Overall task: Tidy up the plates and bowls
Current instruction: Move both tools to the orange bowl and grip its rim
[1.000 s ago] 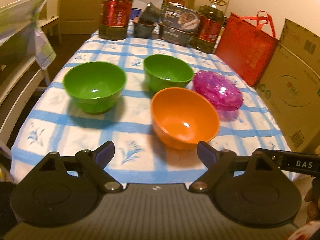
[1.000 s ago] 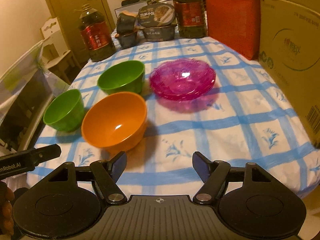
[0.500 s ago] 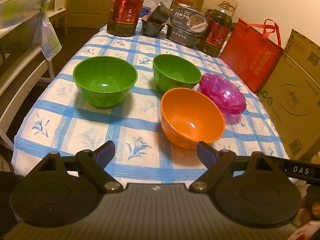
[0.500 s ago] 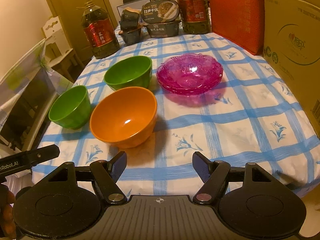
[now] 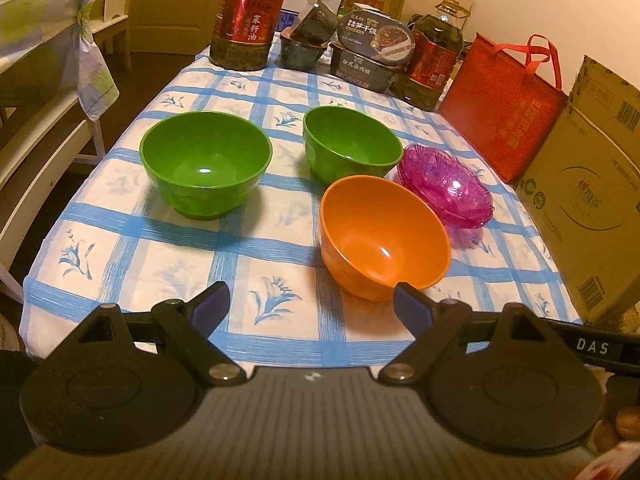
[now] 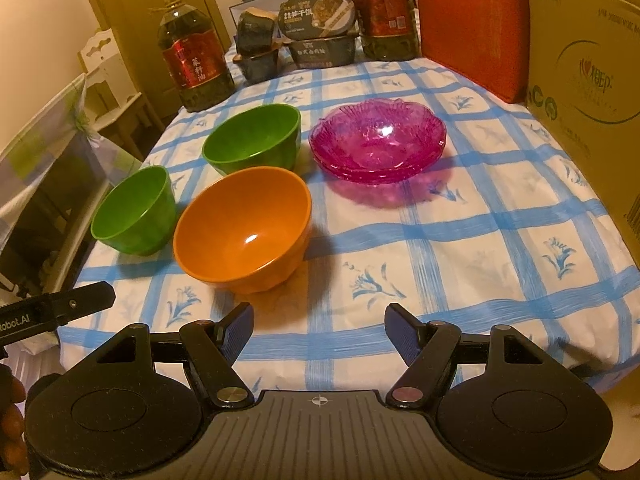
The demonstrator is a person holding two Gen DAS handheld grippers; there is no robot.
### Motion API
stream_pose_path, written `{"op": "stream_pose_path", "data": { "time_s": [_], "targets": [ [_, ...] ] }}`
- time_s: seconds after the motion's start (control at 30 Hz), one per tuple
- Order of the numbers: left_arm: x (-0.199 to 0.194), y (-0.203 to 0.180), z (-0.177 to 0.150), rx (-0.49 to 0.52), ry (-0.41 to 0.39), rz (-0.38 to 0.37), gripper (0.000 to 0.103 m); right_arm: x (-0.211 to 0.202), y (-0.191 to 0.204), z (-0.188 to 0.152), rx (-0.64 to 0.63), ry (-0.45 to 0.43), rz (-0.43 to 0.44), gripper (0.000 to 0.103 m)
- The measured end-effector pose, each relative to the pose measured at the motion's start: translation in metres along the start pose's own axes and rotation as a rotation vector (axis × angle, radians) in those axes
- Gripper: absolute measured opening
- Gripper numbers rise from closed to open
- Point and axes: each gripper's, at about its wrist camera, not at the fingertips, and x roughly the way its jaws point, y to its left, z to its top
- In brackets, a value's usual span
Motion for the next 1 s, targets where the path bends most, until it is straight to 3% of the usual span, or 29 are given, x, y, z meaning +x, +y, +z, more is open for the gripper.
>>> {"op": "stream_pose_path", "data": {
  "time_s": [0.67,1.0],
  "targets": [
    [0.038,0.003,0.017,-0.025,0.028,-0.003,0.086,0.038,-0.004,0.03,0.028,-0.015,0.027,0.072],
    [0.069,0.002,0.026,-0.04,0.034,-0.016,0.076,0.068,-0.004,0.042,0.017,0.003,0.024,0.072]
  ]
}}
